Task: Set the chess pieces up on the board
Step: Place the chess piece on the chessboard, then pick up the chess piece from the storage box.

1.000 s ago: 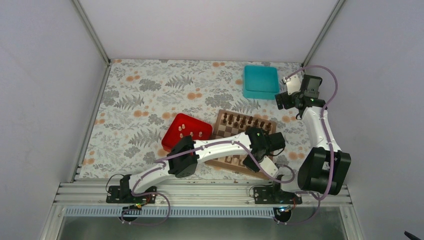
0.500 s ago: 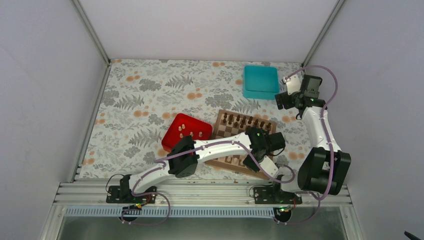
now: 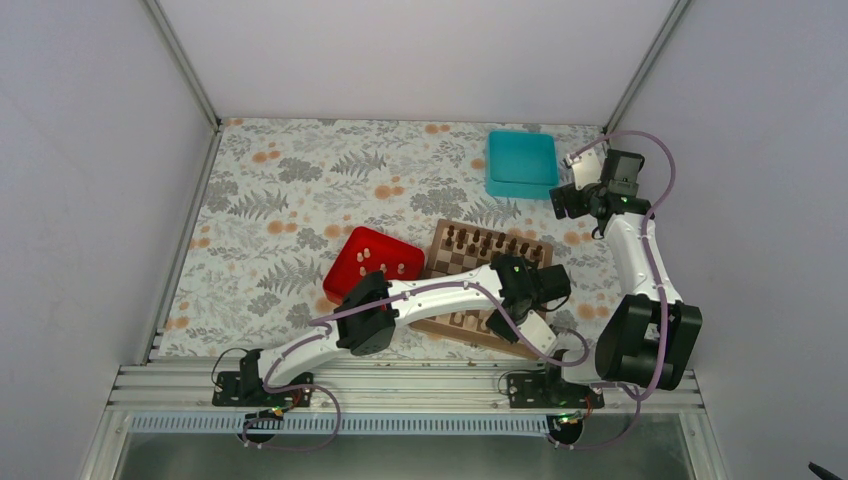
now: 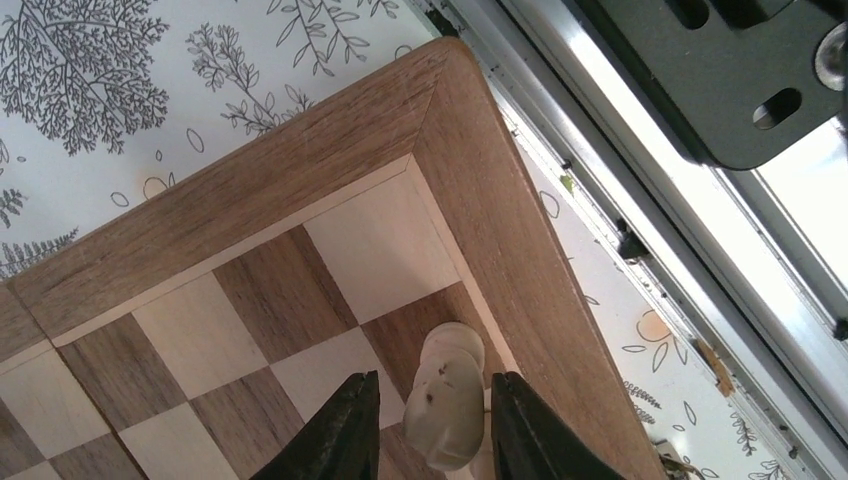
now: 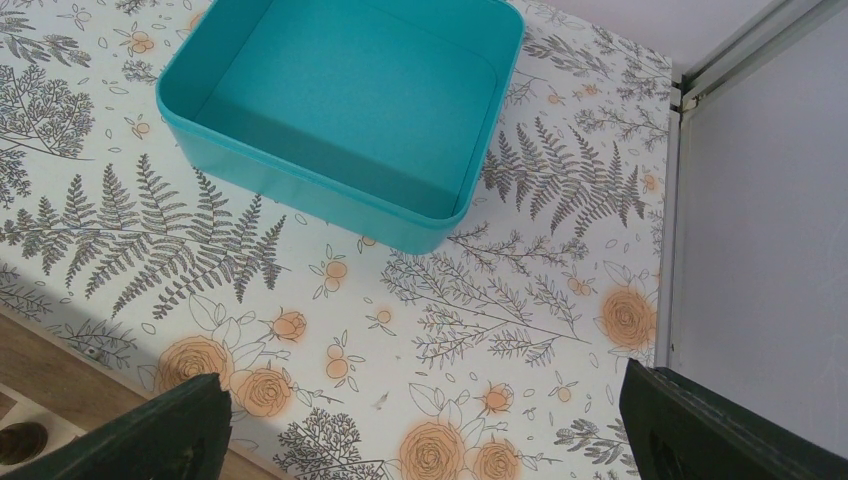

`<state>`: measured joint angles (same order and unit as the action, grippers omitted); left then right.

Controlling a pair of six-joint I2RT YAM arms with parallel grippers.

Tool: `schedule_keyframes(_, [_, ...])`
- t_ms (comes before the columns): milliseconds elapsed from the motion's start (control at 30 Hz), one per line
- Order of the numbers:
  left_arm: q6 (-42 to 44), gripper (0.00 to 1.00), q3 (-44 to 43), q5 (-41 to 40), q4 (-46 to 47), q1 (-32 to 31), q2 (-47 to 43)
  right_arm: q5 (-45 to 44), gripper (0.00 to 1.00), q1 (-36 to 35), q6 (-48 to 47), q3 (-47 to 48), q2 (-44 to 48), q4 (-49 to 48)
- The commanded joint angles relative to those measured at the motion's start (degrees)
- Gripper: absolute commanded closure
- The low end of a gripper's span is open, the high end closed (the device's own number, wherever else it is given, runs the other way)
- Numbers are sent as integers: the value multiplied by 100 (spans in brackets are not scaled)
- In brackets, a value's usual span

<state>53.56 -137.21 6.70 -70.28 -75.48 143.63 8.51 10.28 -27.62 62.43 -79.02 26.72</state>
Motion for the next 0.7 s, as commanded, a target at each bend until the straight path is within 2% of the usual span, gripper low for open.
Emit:
schedule_keyframes(0, [3, 69, -198, -296, -81, 27, -177, 132, 0, 52, -24, 10, 123, -27])
schedule_keyframes(133, [-88, 67, -905, -578, -616, 45, -424, 94, 0, 47, -34, 30, 93, -17])
schedule_keyframes(200, [-164, 67, -758, -693, -738, 129, -853, 73, 0, 47, -49, 17, 96, -23])
schedule_keyframes(333, [-330, 65, 364, -681, -537, 445, -2061, 16, 0, 51, -57, -38, 79, -63])
schedule_keyframes(500, [-568, 62, 1863, -593, -189, 1149, -3479, -49, 0, 49, -47, -6, 27, -36])
schedule_keyframes(667, [-622, 59, 3832, -636, 489, 2293, -4773, 46, 0, 52, -31, 68, -29, -2])
